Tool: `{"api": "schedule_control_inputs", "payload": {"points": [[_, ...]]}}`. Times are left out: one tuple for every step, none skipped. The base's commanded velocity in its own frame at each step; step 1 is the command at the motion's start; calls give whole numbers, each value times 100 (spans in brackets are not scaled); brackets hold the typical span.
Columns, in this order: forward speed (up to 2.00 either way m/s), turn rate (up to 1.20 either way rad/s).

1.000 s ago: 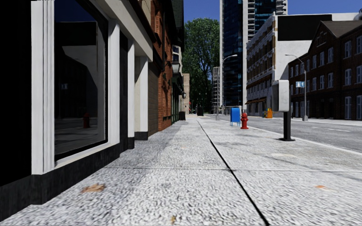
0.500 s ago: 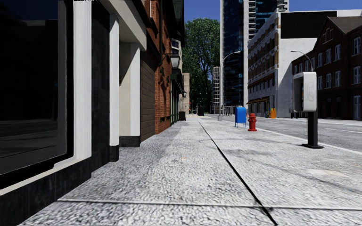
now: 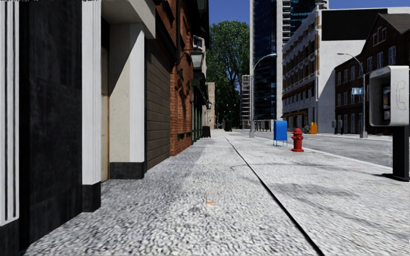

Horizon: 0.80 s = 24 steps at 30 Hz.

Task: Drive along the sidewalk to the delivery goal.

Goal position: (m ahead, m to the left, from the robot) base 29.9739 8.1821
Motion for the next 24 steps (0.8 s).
{"api": "schedule_control_inputs", "payload": {"points": [[200,0],[200,0],[200,0],[200,0],[200,0],[200,0],[200,0],[200,0],[200,0],[200,0],[200,0],[200,0],[200,0],[200,0],[200,0],[200,0],[200,0],[200,0],[200,0],[200,0],[200,0],[200,0],[200,0],[200,0]]}}
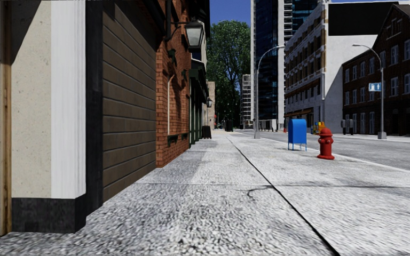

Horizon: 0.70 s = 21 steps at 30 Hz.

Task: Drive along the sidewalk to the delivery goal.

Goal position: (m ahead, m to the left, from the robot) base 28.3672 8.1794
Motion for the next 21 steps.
{"api": "schedule_control_inputs", "payload": {"points": [[200,0],[200,0],[200,0],[200,0],[200,0],[200,0],[200,0],[200,0],[200,0],[200,0],[200,0],[200,0],[200,0],[200,0],[200,0],[200,0],[200,0],[200,0],[200,0],[200,0],[200,0]]}}
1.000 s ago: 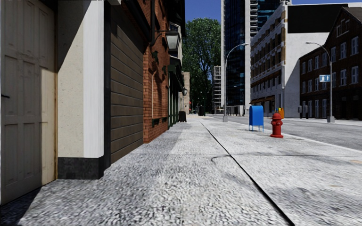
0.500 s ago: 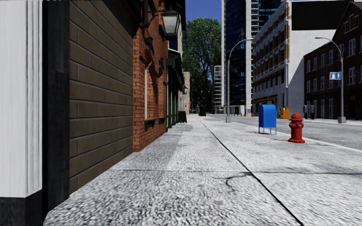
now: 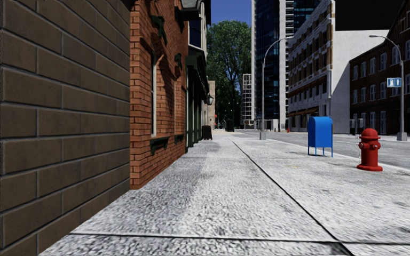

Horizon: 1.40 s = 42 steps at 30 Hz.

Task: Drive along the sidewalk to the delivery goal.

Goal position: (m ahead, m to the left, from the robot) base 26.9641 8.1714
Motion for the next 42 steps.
{"api": "schedule_control_inputs", "payload": {"points": [[200,0],[200,-38],[200,-88],[200,-112],[200,-116],[200,-116],[200,0],[200,0],[200,0],[200,0],[200,0],[200,0],[200,0],[200,0],[200,0],[200,0],[200,0],[200,0],[200,0],[200,0],[200,0],[200,0],[200,0],[200,0],[200,-20],[200,-20],[200,-45],[200,-67],[200,-81],[200,-83],[200,-38],[200,-38],[200,0],[200,0],[200,0],[200,0],[200,0],[200,0],[200,0],[200,0],[200,0],[200,0]]}}
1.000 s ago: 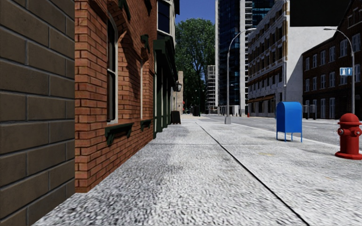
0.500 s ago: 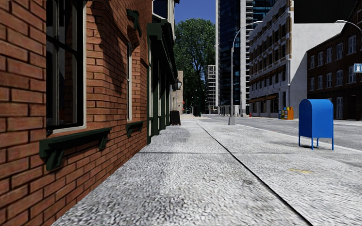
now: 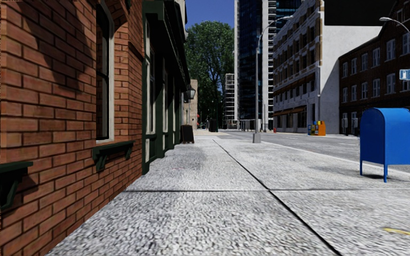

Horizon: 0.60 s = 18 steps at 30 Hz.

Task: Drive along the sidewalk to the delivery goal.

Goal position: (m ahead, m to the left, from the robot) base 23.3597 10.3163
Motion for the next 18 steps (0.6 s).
{"api": "schedule_control_inputs", "payload": {"points": [[200,0],[200,0],[200,0],[200,0],[200,0],[200,0],[200,0],[200,0],[200,0],[200,0],[200,0],[200,0],[200,0],[200,0],[200,0],[200,0],[200,0],[200,0]]}}
